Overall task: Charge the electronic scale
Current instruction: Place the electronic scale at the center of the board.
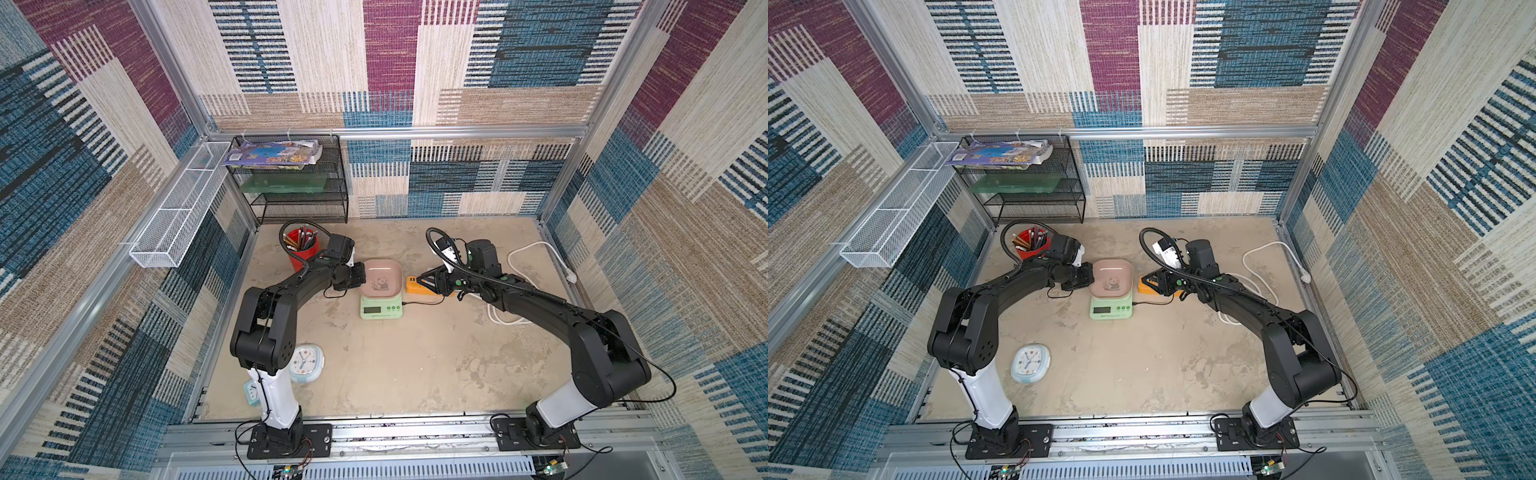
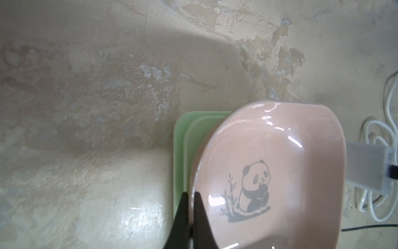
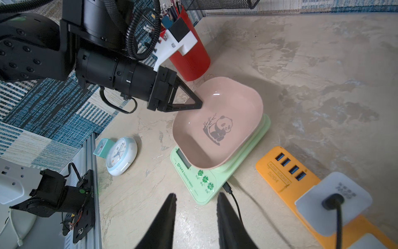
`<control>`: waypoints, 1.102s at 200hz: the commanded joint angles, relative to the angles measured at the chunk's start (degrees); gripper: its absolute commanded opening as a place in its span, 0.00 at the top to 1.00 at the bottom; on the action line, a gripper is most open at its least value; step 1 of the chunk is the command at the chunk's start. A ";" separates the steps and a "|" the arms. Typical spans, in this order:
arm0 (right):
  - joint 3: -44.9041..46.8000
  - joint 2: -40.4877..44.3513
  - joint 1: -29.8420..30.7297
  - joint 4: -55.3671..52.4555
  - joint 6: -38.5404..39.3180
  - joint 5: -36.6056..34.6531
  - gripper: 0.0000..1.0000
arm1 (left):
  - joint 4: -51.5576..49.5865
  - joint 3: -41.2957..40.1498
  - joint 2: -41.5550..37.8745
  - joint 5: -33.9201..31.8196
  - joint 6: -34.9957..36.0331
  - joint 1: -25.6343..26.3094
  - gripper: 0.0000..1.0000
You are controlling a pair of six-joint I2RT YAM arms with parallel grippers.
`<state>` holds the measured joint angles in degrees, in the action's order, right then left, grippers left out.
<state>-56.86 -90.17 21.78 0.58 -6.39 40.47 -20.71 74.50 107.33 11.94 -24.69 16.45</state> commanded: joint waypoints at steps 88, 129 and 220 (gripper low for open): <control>3.50 4.86 -1.30 6.11 -1.24 -2.56 0.65 | -1.61 1.61 1.40 -1.21 -1.22 0.56 0.88; 4.75 6.55 -2.03 7.37 -2.13 -3.61 0.64 | -1.55 1.59 -0.70 -1.56 -0.79 0.55 0.73; 7.06 11.93 -4.58 9.78 -3.10 -6.51 0.52 | -0.37 1.00 -9.30 -6.67 4.66 0.60 0.32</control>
<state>-49.78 -79.53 17.82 7.90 -9.43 35.38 -21.61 75.46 100.33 7.57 -23.57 16.99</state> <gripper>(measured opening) 0.463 0.661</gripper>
